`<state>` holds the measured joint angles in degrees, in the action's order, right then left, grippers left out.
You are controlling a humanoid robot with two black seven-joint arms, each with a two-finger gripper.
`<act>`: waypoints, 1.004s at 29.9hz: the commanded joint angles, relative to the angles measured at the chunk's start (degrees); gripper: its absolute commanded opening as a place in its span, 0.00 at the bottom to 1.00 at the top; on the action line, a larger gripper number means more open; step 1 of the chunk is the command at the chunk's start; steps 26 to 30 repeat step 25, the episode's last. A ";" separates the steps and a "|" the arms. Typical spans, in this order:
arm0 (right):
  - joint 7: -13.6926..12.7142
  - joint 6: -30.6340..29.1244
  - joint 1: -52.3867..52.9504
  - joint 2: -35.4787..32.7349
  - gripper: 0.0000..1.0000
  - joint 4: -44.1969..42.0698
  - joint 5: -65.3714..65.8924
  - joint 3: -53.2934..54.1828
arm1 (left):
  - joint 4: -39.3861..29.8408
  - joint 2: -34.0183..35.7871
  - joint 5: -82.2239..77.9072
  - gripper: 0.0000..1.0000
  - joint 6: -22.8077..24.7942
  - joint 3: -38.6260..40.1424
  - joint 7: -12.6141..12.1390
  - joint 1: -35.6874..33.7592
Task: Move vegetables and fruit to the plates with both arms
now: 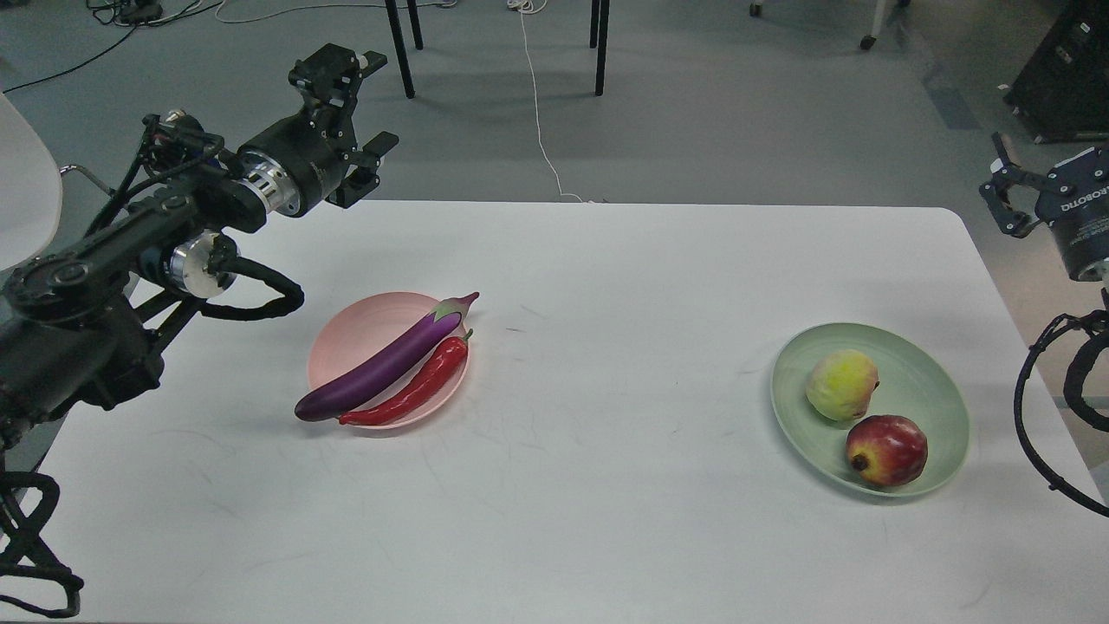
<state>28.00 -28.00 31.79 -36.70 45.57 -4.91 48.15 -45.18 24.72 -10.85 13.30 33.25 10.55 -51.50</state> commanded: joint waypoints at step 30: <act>-7.26 0.00 9.78 12.54 0.99 -12.00 0.17 0.81 | 15.91 -9.25 23.94 0.98 14.70 10.69 1.49 1.05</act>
